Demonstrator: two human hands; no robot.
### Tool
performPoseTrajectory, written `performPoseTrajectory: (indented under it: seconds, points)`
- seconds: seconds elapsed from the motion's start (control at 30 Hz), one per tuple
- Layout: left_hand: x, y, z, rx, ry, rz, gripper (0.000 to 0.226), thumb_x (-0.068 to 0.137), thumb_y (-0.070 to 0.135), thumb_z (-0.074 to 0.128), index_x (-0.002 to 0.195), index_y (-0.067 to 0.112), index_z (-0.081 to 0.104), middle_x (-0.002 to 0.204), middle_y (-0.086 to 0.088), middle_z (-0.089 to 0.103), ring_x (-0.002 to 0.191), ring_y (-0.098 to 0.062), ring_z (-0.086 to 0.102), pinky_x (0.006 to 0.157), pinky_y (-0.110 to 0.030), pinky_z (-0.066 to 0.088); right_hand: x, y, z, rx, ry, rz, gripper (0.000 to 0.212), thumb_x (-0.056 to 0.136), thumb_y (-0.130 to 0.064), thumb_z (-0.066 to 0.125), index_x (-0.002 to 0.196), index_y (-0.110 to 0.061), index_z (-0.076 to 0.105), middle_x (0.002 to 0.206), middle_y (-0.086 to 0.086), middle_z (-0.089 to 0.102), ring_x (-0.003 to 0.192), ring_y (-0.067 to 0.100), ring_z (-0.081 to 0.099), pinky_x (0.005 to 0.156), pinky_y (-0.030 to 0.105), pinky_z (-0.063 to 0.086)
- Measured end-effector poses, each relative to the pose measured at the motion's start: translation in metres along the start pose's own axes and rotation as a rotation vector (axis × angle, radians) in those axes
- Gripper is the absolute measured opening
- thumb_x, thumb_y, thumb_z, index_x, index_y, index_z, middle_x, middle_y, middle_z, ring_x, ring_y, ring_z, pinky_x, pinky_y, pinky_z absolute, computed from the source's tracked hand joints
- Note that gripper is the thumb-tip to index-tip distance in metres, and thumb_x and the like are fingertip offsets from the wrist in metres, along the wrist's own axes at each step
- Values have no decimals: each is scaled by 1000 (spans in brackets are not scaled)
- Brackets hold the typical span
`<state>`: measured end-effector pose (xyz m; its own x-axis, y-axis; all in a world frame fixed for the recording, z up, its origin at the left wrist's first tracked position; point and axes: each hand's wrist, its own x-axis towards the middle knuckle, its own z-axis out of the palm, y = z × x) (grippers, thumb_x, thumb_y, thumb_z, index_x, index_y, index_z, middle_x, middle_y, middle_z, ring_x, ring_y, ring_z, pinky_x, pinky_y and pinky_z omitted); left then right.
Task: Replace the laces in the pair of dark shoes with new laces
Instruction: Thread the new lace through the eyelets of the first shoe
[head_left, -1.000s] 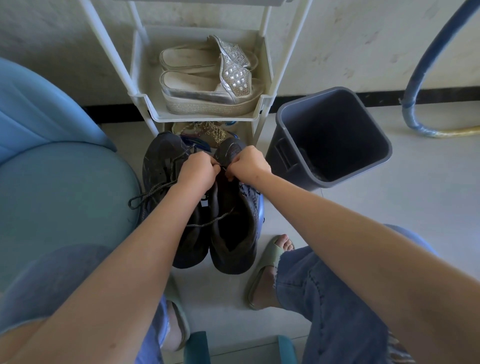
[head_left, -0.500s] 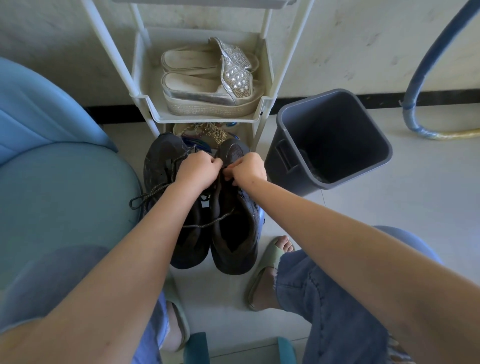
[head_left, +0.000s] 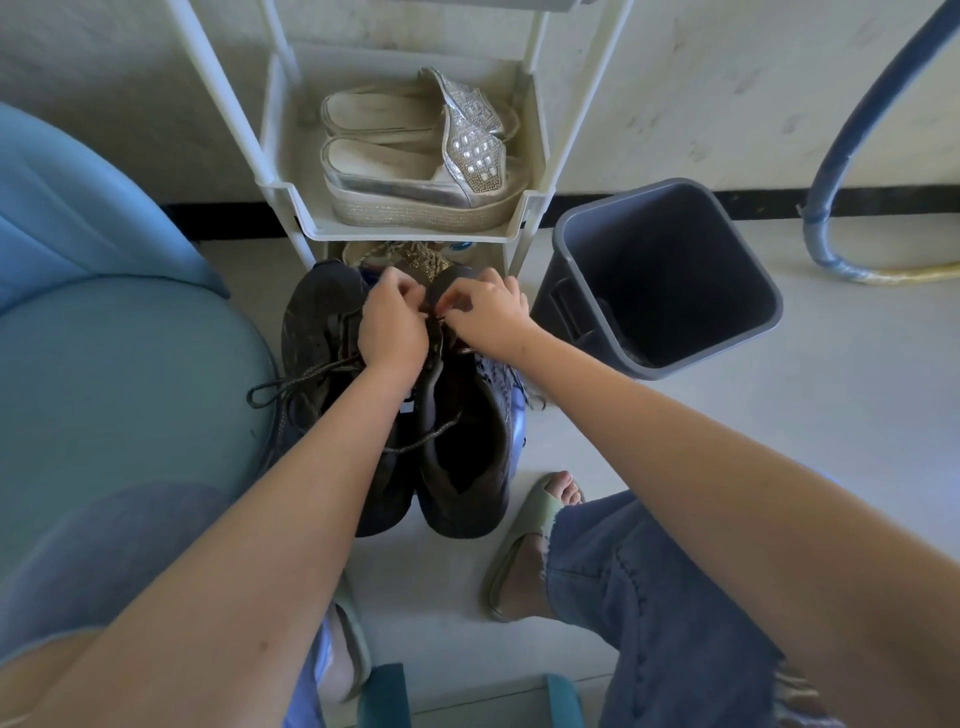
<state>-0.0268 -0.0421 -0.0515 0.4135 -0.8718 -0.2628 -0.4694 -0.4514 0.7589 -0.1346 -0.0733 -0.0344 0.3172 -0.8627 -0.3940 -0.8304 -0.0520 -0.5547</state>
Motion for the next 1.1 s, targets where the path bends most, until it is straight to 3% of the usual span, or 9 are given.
performPoseTrajectory:
  seconds: [0.1,0.27,0.4,0.57,0.67,0.8,0.9,1.0,1.1]
  points:
    - [3,8,-8,-301,50,-135,9,101,15,37,98,13,45,102,-12,63,89,-31,66,72,-49,57,3,6,2,32,-87,-102,39,93,-13,41,128,-25,54,133,5,47,126,30,33,109,39,25]
    - [1,16,-19,-157,220,-62,12,101,19,34,95,13,42,85,-4,67,72,-23,60,73,-40,51,7,17,1,-81,-121,-111,32,96,-42,45,124,-36,59,129,2,41,126,26,23,111,41,22]
    - [15,36,-47,-637,380,-83,21,101,10,27,84,16,38,77,-8,55,54,-15,52,52,-28,49,6,22,-3,-179,-186,-160,46,82,-63,58,120,-37,57,127,1,39,130,29,19,111,48,25]
    - [40,39,-93,-933,626,-90,21,98,7,24,81,14,35,68,-3,39,41,-14,41,48,-24,42,6,23,-6,-221,-174,-136,35,87,-51,59,118,-34,59,114,0,39,124,30,24,103,43,28]
    - [37,29,-81,-295,229,-120,13,98,17,35,92,13,46,72,-3,51,45,-12,43,44,-23,35,5,21,-10,-89,-197,-104,29,96,-40,51,121,-29,62,120,3,45,124,29,23,107,41,20]
    - [9,15,-40,343,-290,71,23,91,40,56,97,19,63,94,1,62,90,-22,58,78,-30,43,7,18,-23,96,-141,-61,31,99,-11,44,121,-14,65,127,5,60,126,24,45,113,34,28]
    - [1,7,-23,539,-418,158,40,89,43,58,121,18,56,127,-8,46,108,-29,55,89,-36,43,6,15,-27,137,-152,-67,35,94,0,42,117,-10,67,123,4,64,120,20,53,107,27,35]
    - [1,8,-21,607,-364,197,31,91,39,57,113,17,59,123,-10,46,102,-30,56,83,-36,42,8,16,-23,31,-184,-126,48,88,6,37,121,-15,65,123,3,63,125,24,46,113,38,30]
    - [1,13,-21,603,-344,188,32,89,37,61,108,12,59,118,-12,51,104,-30,55,86,-38,42,4,15,-18,-17,-188,-182,45,93,-4,41,130,-22,57,120,-1,56,123,18,30,111,32,19]
